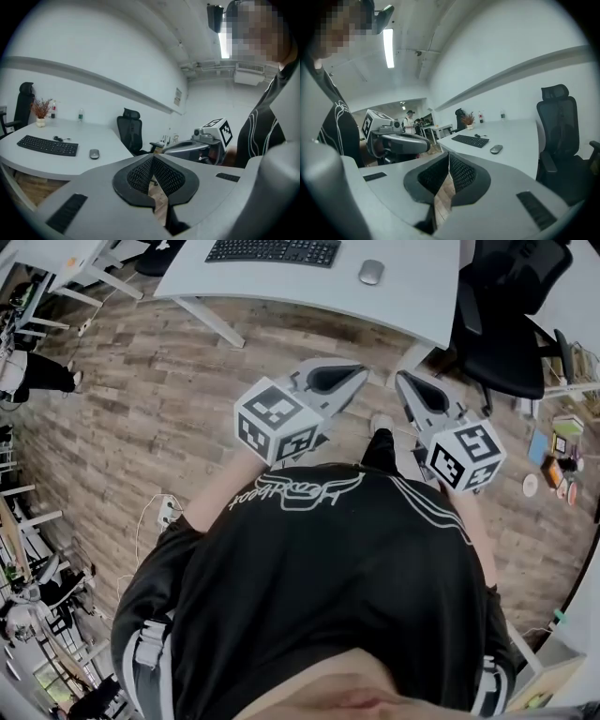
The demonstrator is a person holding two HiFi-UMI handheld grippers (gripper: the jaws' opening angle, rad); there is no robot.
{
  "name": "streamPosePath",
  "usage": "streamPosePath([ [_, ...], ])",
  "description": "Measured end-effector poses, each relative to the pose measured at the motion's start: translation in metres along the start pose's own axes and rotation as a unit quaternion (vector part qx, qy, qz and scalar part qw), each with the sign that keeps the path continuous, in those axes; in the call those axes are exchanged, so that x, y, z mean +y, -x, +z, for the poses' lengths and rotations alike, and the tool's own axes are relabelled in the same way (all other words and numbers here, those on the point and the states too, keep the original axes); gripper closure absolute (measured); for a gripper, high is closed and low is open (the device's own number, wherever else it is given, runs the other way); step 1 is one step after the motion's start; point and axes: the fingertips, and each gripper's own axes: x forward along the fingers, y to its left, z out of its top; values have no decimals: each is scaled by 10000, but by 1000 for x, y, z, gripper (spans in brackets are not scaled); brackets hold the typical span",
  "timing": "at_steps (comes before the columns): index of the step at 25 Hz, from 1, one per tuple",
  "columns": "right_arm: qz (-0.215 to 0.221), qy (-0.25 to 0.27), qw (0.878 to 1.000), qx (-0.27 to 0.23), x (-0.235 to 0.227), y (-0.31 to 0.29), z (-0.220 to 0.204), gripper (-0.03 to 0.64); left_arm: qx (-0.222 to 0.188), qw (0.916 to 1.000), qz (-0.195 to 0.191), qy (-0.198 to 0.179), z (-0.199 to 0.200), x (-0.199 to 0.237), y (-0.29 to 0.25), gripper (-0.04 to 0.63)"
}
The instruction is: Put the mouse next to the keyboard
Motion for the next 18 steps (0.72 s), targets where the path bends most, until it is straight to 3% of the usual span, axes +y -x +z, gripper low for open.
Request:
streamPosePath([
  [4, -59, -93, 9999, 40, 2, 3, -9, 606, 124, 9998, -42, -158, -8, -6, -2, 588],
  [11, -122, -188, 9997, 51, 4, 4, -13, 606, 130, 9997, -136, 147, -14, -6, -1, 588],
  [18, -116, -204, 9997, 65, -3, 4, -14, 606, 140, 9997, -111, 163, -13, -4, -7, 588],
])
